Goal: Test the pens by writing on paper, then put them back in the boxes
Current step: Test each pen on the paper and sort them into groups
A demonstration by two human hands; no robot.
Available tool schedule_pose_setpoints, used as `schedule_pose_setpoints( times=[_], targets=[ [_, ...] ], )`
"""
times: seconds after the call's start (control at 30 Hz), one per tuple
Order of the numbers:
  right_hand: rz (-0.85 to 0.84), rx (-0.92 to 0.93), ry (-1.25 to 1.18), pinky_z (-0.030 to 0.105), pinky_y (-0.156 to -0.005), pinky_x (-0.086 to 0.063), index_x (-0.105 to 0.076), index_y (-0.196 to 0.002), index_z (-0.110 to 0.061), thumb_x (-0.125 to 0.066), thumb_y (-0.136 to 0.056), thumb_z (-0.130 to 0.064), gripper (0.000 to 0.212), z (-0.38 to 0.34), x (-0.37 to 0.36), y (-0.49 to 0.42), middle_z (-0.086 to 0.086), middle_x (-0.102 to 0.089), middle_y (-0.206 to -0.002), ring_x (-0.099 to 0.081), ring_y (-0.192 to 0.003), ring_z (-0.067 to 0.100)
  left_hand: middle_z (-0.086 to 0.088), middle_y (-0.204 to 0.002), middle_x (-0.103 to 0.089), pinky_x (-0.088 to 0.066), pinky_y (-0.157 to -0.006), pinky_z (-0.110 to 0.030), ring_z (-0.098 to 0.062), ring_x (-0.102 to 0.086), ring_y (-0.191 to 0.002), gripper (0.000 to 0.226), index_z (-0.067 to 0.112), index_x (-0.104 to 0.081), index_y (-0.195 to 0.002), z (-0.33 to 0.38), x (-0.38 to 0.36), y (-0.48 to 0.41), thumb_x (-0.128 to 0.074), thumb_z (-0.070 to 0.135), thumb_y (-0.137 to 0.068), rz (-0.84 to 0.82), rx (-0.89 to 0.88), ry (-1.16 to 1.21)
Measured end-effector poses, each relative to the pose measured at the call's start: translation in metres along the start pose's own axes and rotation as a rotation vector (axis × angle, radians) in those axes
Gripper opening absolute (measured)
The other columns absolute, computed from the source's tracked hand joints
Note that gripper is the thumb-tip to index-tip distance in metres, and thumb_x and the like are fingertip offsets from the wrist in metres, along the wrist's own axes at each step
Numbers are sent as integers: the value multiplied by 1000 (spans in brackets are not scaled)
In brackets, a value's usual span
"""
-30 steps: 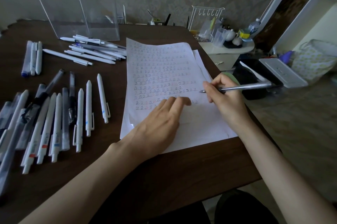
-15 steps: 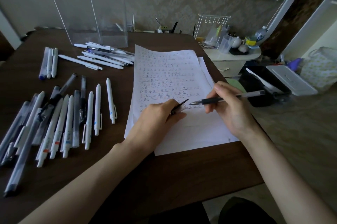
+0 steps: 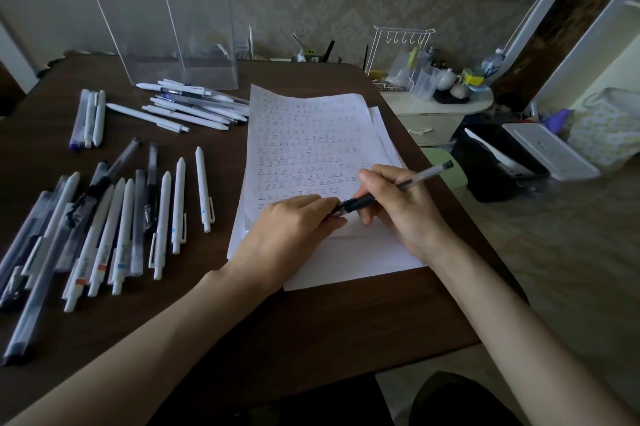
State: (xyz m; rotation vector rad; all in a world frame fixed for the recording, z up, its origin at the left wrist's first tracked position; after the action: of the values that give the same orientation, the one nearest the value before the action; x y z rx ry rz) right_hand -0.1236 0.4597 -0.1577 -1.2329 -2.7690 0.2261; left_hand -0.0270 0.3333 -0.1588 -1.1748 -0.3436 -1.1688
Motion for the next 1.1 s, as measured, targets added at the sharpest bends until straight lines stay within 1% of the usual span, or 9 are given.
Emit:
schedule_pose_setpoints(
  times=[0.07, 0.2, 0.3, 0.43, 0.57, 0.73, 0.83, 0.97, 1.1],
  targets=[
    [12, -17, 10, 25, -58, -44, -59, -68, -3, -54, -90, -25, 31, 0, -1, -1, 1, -58, -51, -54, -50, 15, -4, -72, -61, -42, -51, -26, -21, -57, -59, 39, 3, -67, -103, -3, -1, -1, -45, 33, -89, 18, 33, 32],
    [-12, -28, -63, 25, -60, -46, -63, -89, -10, -68, -74, -49, 43, -6, -7, -4, 4, -65, -63, -60, -60, 15, -7, -97, -66, -50, -63, -34, -21, -62, -79, 43, 13, -46, -136, -3, 4, 0, -46, 28, -96, 36, 125, 63],
    [-21, -29, -35, 22, -64, -48, -57, -109, -12, -64, -76, -43, 45, -16, -16, -9, 7, -71, -76, -65, -71, 14, 0, -79, -64, -50, -49, -32, -16, -60, -62, 42, 13, -51, -126, -9, 19, 1, -32, 37, -97, 111, 142, -71],
    [60, 36, 336, 14, -70, -46, -56, -111, -17, -58, -91, -31, 24, -20, -29, -28, 1, -72, -84, -64, -79, 6, 4, -68, -60, -34, -37, -21, -2, -48, -46, 40, 7, -58, -108, -26, 49, 11, -30, 33, -98, 246, 303, -151],
    [162, 287, 797, 15, -76, -45, -60, -108, -9, -55, -94, -20, 18, -6, -45, -37, 4, -65, -99, -58, -92, 13, -7, -67, -60, -30, -43, -25, -17, -50, -51, 30, 4, -60, -106, -42, 95, 42, -39, 23, -98, 337, 463, -374],
    [-29, 314, 1145, 31, -89, -43, -60, -109, -10, -52, -95, -21, 19, 18, -60, -35, 1, -56, -111, -47, -104, 15, -13, -68, -58, -30, -53, -30, -29, -50, -58, 16, 4, -65, -90, -49, 129, 83, -53, 13, -93, 342, 651, -589],
    [-71, 286, 1179, 33, -90, -44, -59, -108, -12, -48, -96, -22, 19, 18, -62, -36, -2, -53, -110, -46, -102, 13, -14, -92, -67, -47, -72, -44, -36, -61, -86, 18, 9, -68, -82, -58, 123, 99, -53, 17, -90, 249, 711, -630],
    [-76, 254, 1177, 31, -91, -44, -58, -107, -14, -48, -96, -22, 17, 17, -62, -36, -4, -52, -110, -45, -103, 11, -14, -138, -48, -34, -99, -48, -34, -46, -123, 27, 14, -66, -103, -67, 115, 103, -49, 29, -88, 151, 838, -672],
    [-74, 253, 1186, 26, -90, -41, -58, -107, -14, -49, -95, -22, 17, 18, -62, -37, -5, -52, -109, -45, -103, 11, -10, -145, -40, -25, -108, -45, -28, -33, -135, 42, 16, -55, -128, -59, 106, 82, -45, 38, -94, 77, 585, -558]
  ],
)
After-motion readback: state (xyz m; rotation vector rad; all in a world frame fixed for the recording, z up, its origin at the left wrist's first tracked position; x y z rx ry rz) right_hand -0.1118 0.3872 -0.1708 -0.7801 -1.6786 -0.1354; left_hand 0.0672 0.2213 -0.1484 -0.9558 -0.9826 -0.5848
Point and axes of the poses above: each hand's wrist, its own y-axis away from the middle knuckle, its own x-axis out of the back of the hand, z = x × y, the point moved 3 cm from there along -y, towards the middle knuckle
